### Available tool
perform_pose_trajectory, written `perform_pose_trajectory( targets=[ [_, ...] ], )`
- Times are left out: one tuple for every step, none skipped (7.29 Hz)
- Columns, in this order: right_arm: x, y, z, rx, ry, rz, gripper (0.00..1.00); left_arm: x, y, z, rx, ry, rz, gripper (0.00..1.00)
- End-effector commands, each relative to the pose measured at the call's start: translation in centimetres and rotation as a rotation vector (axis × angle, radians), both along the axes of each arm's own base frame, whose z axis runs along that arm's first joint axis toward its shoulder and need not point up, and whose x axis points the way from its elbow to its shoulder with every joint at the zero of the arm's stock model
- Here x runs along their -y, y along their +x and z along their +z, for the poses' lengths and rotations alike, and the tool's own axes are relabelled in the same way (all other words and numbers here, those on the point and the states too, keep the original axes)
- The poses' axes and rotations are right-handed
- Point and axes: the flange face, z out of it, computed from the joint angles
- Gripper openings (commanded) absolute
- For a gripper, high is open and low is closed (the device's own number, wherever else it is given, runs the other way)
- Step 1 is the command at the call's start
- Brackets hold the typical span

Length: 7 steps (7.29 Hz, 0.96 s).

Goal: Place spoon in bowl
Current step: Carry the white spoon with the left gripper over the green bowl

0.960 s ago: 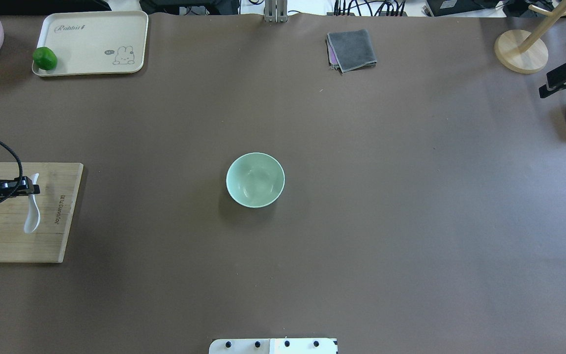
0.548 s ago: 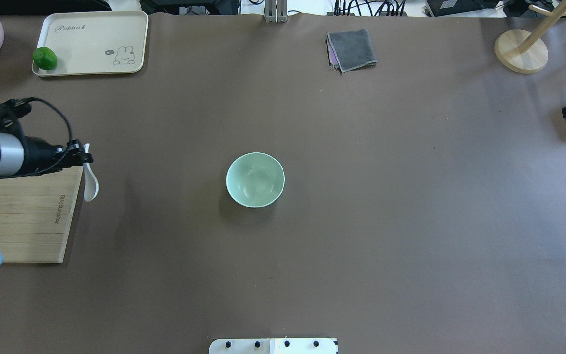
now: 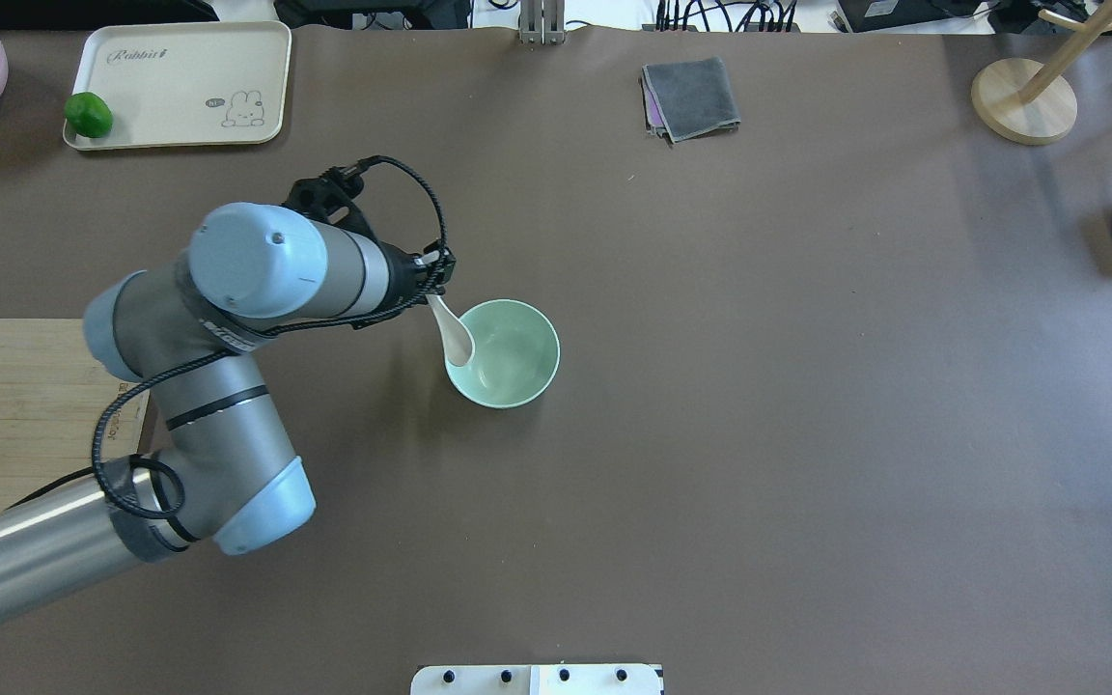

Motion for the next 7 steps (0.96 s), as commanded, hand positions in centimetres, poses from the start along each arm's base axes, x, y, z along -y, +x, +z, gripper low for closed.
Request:
perform_pose_trajectory(
  targets=[
    [-0.3, 0.1, 0.3, -0.003, -0.004, 0.0, 1.0, -1.3, 3.7, -1.9, 0.009, -0.001, -0.022, 0.0],
    [-0.3, 0.1, 0.3, -0.003, -0.003, 0.0, 1.0, -1.3, 3.7, -1.8, 0.015, 0.008, -0.016, 0.56],
    [-0.3, 0.1, 0.3, -0.003, -0.001, 0.0, 1.0, -1.4, 3.7, -1.8, 0.015, 0.012, -0.014, 0.98],
    [-0.3, 0.1, 0.3, -0.003, -0.001, 0.0, 1.0, -1.5, 3.4, -1.9, 0.014, 0.017, -0.01, 0.98],
    [-0.3, 0.1, 0.3, -0.003, -0.003, 0.0, 1.0, -1.8, 2.3, -2.1, 0.026, 0.039, 0.009, 0.98],
    [-0.7, 0.2, 0.8, -0.005, -0.015, 0.0, 1.0, -3.1, -0.9, -1.4, 0.102, 0.096, 0.096, 0.98],
    [-1.0, 0.3, 1.2, -0.009, -0.023, 0.001, 1.0, -2.9, -7.1, -0.7, 0.194, 0.12, 0.199, 0.98]
  ],
)
